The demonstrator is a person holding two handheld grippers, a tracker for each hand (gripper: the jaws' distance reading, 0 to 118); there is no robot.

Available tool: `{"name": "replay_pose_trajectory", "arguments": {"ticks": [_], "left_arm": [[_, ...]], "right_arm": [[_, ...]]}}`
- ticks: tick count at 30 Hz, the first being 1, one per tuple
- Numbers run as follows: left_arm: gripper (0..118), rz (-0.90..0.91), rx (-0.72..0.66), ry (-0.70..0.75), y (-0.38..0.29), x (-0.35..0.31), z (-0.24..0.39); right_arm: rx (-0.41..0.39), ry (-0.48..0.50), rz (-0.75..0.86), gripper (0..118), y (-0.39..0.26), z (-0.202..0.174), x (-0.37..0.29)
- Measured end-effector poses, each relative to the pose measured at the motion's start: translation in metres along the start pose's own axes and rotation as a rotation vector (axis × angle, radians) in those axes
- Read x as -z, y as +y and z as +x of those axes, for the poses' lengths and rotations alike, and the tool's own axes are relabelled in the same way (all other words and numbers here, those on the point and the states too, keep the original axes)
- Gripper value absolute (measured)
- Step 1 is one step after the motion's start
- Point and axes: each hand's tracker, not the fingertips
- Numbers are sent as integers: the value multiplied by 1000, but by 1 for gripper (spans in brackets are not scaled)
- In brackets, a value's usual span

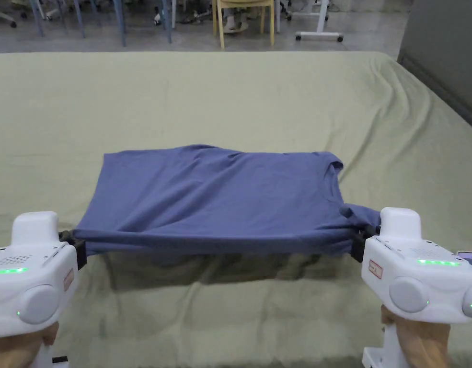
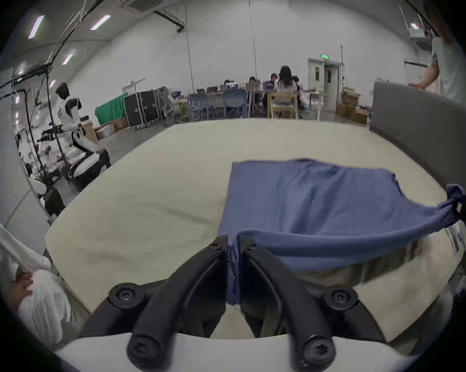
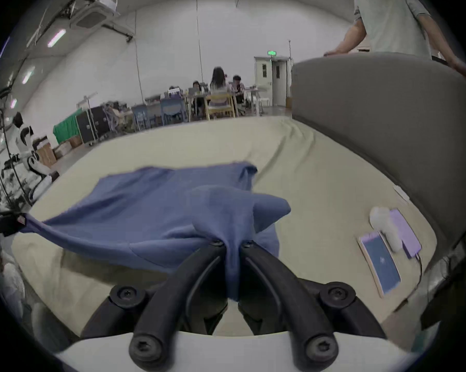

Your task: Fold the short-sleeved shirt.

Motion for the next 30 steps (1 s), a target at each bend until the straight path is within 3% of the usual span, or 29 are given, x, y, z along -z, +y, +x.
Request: {"name": "replay_pose_trajectory", "arguments": {"ticks": [7,11,19,20,21,22,23,24,30], "left_arm": [[5,-90,11,1,-40,-8,-1],[5,-103,-8,13,-46,-11,0],[5,-150,13,6,-62,-10,-3],[5,-152,3,-2,-64,-9,-4],[10,-154,-4,-3,-64,-8,-4],[29,-169,-8,-2,-63,-7,-4],[81,-202,-6,-4,-61,-6,-4],[108,-252,-5,-21,-61,-3,-5],[107,-247,18,-1,-59,-13,-5]], "right_arm": [[42,-17,-115,7,-45,14,-14],[-7,-16,-152,7,-60,14,-21],[22,-8,-208,7,-75,15,-17],[17,-12,-211,12,-74,14,-15],[8,-15,-222,31,-73,14,-14],[-11,-22,-257,66,-71,12,-13],[-20,-29,-302,111,-71,11,-10],[-40,-35,-324,118,-71,9,-9],[-65,-51,-266,117,-62,3,-20]]}}
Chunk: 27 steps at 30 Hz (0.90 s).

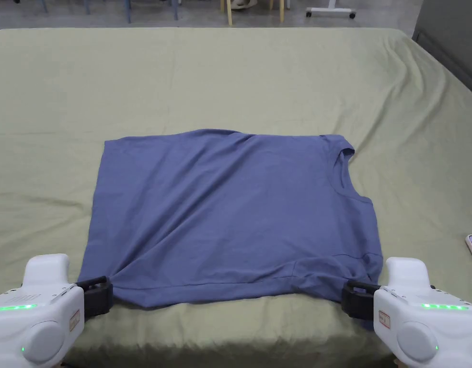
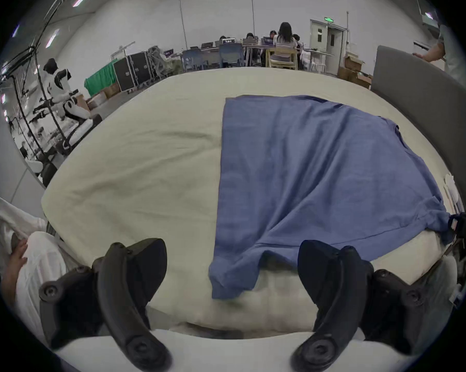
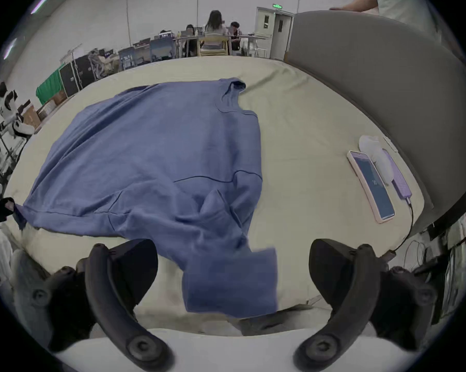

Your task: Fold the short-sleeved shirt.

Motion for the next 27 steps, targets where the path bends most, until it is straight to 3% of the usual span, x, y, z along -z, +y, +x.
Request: {"name": "replay_pose_trajectory", "arguments": {"ticks": [6,9,10,11,13,14,16,21,27], "left_arm": [[107,109,-72,-25,17,-40,1],[104,204,-74,-66,24,-72,4],[96,240,-74,-66,25,-82,5],[68,263,-77,-41,25,-92,6],[9,290,-89,39,20,-103,11],[5,288,-80,37,17,-107,13],[2,257,-57,1,13,-109,13],[1,212,-17,39,1,-97,15],[1,172,-16,11,-1,-80,5]], "right_arm": [[-73,-41,165,117,28,-11,-41],[-75,17,261,114,39,-20,-71],[-71,52,283,108,41,-22,-81],[-57,60,306,87,41,-25,-89],[-15,52,327,24,39,-30,-100],[11,46,353,9,36,-32,-105],[26,78,345,7,31,-35,-110],[-40,104,314,6,23,-46,-109],[35,155,266,6,21,-41,-98]]}}
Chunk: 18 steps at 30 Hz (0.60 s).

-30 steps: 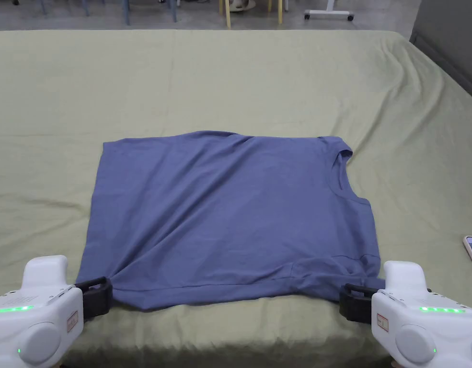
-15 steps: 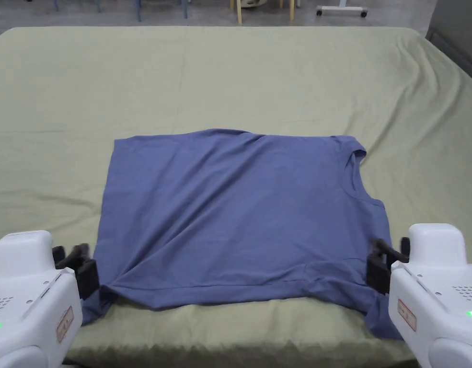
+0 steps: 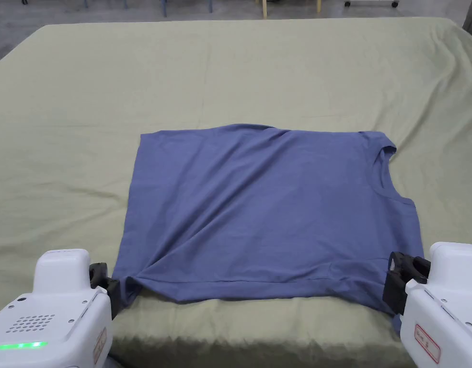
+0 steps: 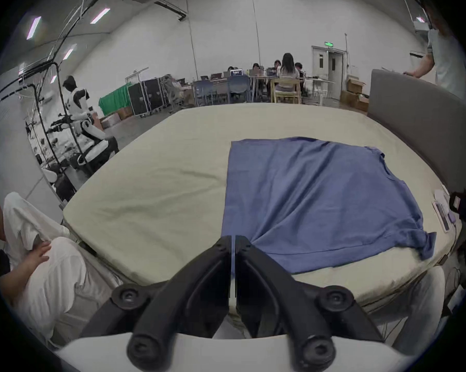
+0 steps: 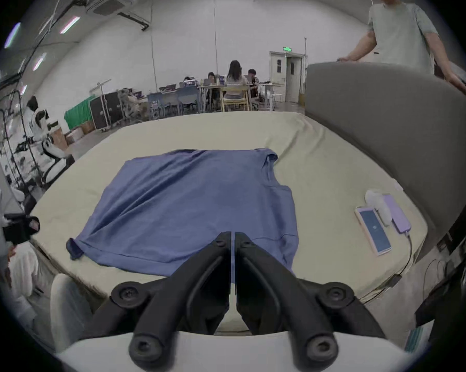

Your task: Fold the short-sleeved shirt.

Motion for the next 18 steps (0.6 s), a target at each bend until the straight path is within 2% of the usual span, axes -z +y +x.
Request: {"name": "replay_pose_trajectory", "arguments": {"ticks": [1,3,4,5,6,7,14,18], "left_arm": [[3,-10,23,-33,-1,6,-1],[52,-53,45,-72,-3,21,-1],[67,-109,35,-79,-5,34,-1],[67,-185,22,-81,-6,49,-2],[104,-204,7,-107,-8,57,-3],[109,-242,-3,-106,-8,66,0],[107,-354,65,-19,-25,126,4],[107,-395,23,-36,-27,144,0]], "right_arm": [[-2,1,-6,6,0,1,2],[-8,8,-22,6,-1,1,4],[-5,17,-32,6,-1,1,6],[0,23,-40,6,-1,1,7],[5,28,-44,6,-2,2,8],[11,28,-48,6,-2,2,9],[22,-2,-84,6,0,3,22],[24,-17,-100,6,3,4,29]]}}
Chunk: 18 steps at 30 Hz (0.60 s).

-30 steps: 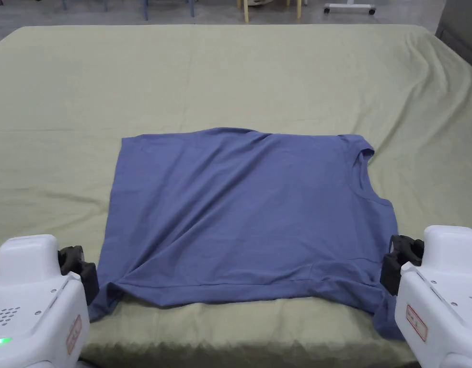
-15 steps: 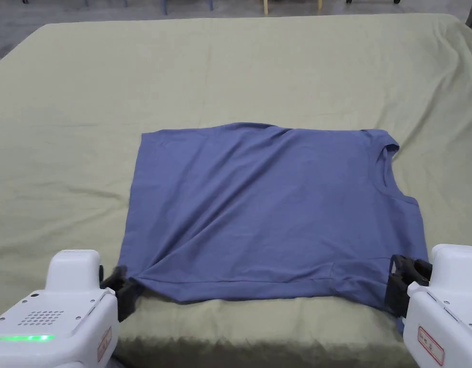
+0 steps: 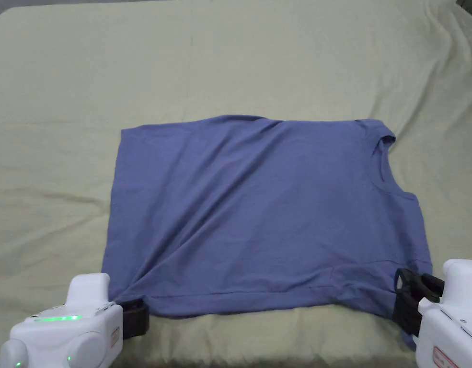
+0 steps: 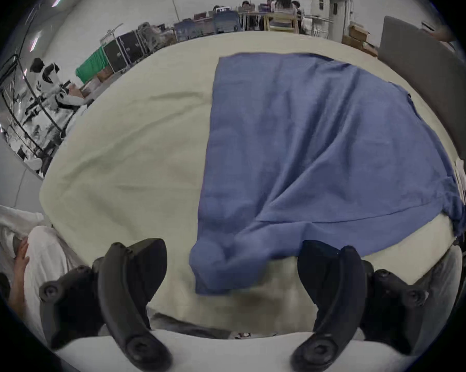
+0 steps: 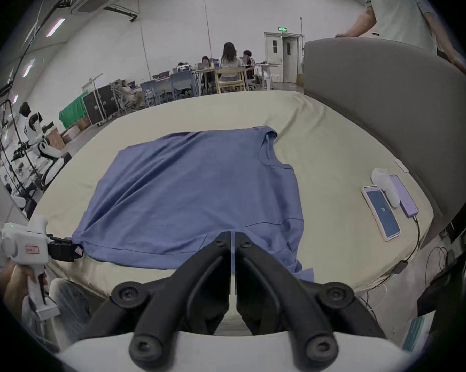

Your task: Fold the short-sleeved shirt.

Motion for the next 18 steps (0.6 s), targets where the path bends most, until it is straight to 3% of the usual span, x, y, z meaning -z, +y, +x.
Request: {"name": "replay_pose_trajectory", "arguments": {"ticks": [2,3,4,5,8,13,15,16,17,18], "left_arm": [[100,-7,-22,-38,0,-3,0],[83,19,-36,-75,0,-7,0],[54,80,-49,-93,-2,-13,1],[10,119,-37,-64,-3,-17,4],[6,59,36,-74,2,-12,11],[6,76,-1,-83,-1,-12,8],[6,68,8,-78,-1,-12,9],[6,70,15,-78,-1,-12,9],[6,66,25,-74,0,-13,10],[6,64,33,-72,1,-14,11]], "right_arm": [[1,-5,-9,6,1,0,3],[3,-4,-12,6,1,0,4],[5,-3,-16,6,2,1,5],[6,-5,-19,6,2,2,6],[12,-20,-20,6,2,5,8],[21,-42,-37,6,1,10,10],[19,-52,-77,35,0,14,13],[12,-62,-114,44,-1,17,16],[10,-82,-160,44,-2,20,21],[3,-101,-176,85,-4,22,24]]}}
